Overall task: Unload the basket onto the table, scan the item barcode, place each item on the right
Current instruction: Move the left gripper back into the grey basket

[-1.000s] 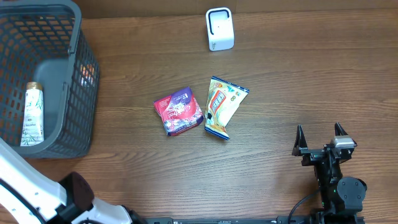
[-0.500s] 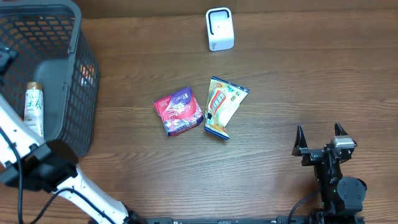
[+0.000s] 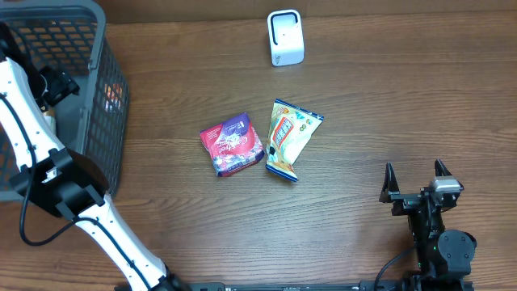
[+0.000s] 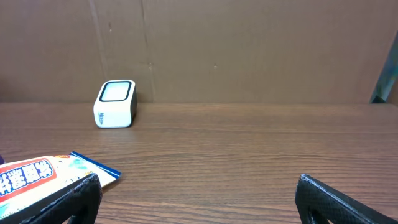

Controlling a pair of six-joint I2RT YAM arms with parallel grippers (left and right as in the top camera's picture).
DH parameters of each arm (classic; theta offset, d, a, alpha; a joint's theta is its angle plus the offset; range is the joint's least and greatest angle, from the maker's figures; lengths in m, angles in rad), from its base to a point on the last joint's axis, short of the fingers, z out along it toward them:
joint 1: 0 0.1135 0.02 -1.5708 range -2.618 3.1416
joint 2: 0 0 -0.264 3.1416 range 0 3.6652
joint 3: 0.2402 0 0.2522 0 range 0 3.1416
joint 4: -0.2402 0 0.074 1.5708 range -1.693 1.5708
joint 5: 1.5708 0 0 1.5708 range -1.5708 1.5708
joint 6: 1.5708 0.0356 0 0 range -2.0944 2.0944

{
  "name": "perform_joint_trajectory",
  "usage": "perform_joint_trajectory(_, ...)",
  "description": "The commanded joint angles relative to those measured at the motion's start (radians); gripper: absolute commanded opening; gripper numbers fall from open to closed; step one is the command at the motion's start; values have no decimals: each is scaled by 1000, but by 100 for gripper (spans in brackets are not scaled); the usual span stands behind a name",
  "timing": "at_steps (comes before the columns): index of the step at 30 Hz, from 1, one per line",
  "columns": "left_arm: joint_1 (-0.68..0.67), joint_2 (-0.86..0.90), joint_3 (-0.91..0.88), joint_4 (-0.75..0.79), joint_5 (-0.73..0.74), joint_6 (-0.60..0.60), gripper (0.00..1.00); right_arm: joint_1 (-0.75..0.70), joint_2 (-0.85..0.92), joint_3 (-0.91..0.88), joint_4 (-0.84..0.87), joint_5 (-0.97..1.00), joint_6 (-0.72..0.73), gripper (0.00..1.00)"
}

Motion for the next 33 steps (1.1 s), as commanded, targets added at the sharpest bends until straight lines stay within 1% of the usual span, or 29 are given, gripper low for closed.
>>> perform_joint_trajectory(1,-8,40,4,5,71,97,90,4,-10,-10,7,2,2,100)
perform_joint_trajectory(11,-55,98,0,41,94,130,90,4,-10,-10,7,2,2,100)
perform_joint_trajectory(14,-68,101,0,41,66,129,91,4,-10,-10,7,2,2,100)
perform_joint_trajectory(18,-71,88,3,29,45,95,92,4,-10,-10,7,2,2,100)
perform_joint_trajectory(23,-50,45,24,-27,45,47,82,4,-10,-10,7,2,2,100)
perform_joint_trajectory(25,-43,16,25,-53,53,40,73,4,-10,-10,7,2,2,100)
perform_joint_trajectory(29,-34,-47,25,-114,52,26,40,4,-10,-10,7,2,2,100)
perform_joint_trajectory(30,-34,-62,25,-129,50,24,28,4,-10,-10,7,2,2,100)
perform_joint_trajectory(31,-32,-77,25,-135,48,24,19,4,-10,-10,7,2,2,100)
perform_joint_trajectory(32,-32,-92,25,-135,49,24,13,4,-10,-10,7,2,2,100)
perform_joint_trajectory(33,-32,-109,25,-135,50,23,10,4,-10,-10,7,2,2,100)
